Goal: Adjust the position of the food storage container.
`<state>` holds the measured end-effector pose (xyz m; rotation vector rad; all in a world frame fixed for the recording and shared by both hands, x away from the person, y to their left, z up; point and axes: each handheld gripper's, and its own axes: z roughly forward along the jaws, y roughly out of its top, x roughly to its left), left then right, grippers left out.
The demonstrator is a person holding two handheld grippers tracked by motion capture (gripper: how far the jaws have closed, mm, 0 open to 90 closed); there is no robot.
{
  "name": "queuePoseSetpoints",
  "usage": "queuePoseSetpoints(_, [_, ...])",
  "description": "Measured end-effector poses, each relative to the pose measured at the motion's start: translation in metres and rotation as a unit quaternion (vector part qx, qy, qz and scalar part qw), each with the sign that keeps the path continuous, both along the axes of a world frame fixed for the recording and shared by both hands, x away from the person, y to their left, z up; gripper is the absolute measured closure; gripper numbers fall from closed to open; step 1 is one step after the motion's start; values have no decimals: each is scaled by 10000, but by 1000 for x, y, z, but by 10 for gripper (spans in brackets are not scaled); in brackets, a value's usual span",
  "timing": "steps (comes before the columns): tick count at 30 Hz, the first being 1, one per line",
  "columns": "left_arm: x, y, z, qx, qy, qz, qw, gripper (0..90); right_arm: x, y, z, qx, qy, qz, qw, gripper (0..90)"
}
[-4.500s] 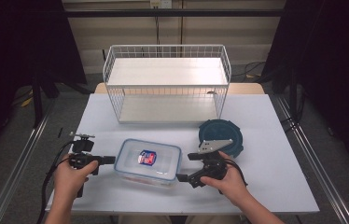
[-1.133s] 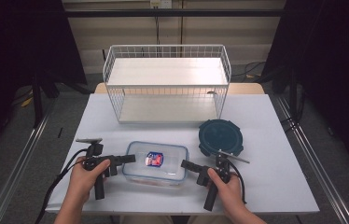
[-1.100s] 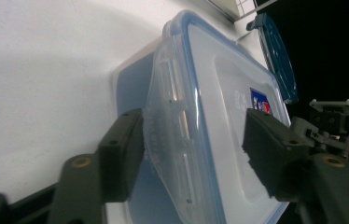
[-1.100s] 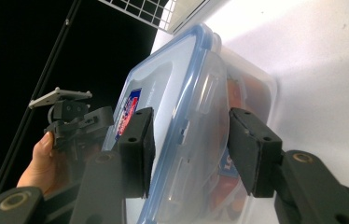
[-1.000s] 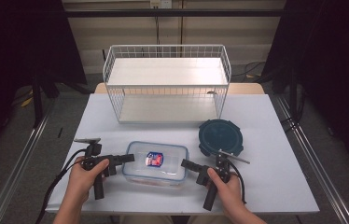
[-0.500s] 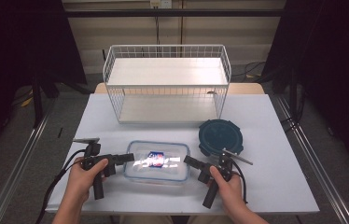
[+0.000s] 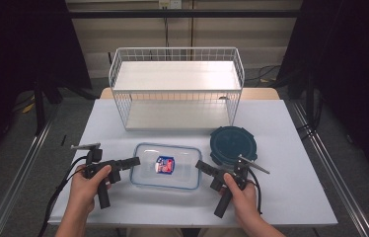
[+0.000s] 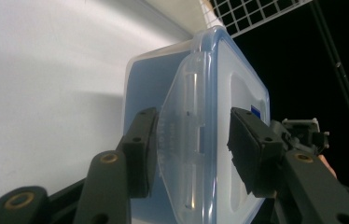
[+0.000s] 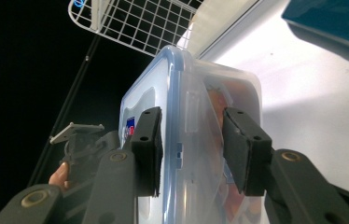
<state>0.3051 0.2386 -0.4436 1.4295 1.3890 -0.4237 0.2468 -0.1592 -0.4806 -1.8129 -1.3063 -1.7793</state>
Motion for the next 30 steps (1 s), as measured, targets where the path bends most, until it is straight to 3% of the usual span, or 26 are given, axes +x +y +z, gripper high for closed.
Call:
queuePoseSetpoints(2, [0,1,2,-50,-67,-8,10000,537,0,0,3,128,-9,-59,9999,601])
queuePoseSetpoints(5, [-1,1,4,-130,-110,-69,9998,536,4,-2,10,135,-275,-104,9995,606])
queuePoseSetpoints(11, [-3,-1,13,-19,-336,-99,9994,535,5,-2,13,196,-262,-146,9994,603])
queuePoseSetpoints(13, [-3,-1,16,17,-411,-62,9991,536,6,-3,15,220,-287,-118,9993,603])
queuePoseSetpoints(18, [-6,0,21,-128,-521,80,9985,540,7,-2,20,167,-455,-77,9988,603])
queuePoseSetpoints(24, [-9,-2,31,-67,-642,85,9979,541,11,-4,28,290,-581,-74,9979,603])
queuePoseSetpoints(30, [-9,-8,41,-163,-770,234,9966,544,13,-6,35,355,-679,-154,9969,604])
